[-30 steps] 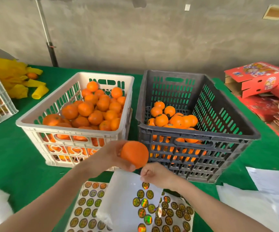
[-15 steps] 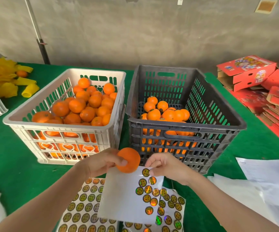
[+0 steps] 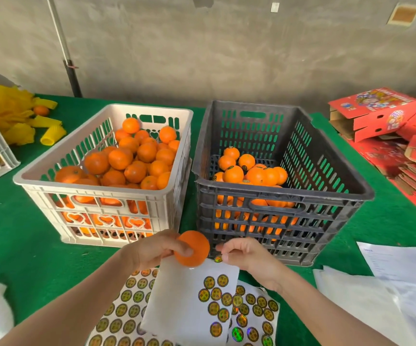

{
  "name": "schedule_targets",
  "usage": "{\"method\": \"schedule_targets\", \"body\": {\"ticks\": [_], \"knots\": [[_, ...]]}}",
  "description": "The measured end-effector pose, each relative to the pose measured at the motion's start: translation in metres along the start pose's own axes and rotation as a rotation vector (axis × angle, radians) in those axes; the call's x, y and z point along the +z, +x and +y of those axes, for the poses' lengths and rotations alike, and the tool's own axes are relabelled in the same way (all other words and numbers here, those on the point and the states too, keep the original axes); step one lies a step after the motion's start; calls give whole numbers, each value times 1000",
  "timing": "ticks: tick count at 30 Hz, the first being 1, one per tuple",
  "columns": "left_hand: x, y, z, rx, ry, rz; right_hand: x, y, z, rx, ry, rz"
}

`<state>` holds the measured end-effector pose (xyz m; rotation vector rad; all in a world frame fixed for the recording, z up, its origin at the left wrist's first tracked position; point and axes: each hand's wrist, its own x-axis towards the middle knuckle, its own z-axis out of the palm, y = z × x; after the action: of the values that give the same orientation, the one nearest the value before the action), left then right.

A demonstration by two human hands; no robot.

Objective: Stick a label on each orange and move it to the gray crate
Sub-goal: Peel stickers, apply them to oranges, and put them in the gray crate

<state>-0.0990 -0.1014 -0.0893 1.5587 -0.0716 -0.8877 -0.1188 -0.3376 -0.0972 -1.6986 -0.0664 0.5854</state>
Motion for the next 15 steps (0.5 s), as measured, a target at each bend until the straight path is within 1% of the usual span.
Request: {"method": "schedule_targets", "body": {"ticks": [4,7,11,13,15], "knots": [[3,0,0,-18,173,105,3,1,5,-8,34,209],[2,-2,2,113,193,162,1,-3,-3,-55,41,337],[9,-10,16,349,91,196,2,-12,-27,-148,93,404],[15,-15,27,424,11,162,4,-17,-43,-210,141,408],[20,-21,37,470,-130,93,7,-22,-59,-287,188,400]]}}
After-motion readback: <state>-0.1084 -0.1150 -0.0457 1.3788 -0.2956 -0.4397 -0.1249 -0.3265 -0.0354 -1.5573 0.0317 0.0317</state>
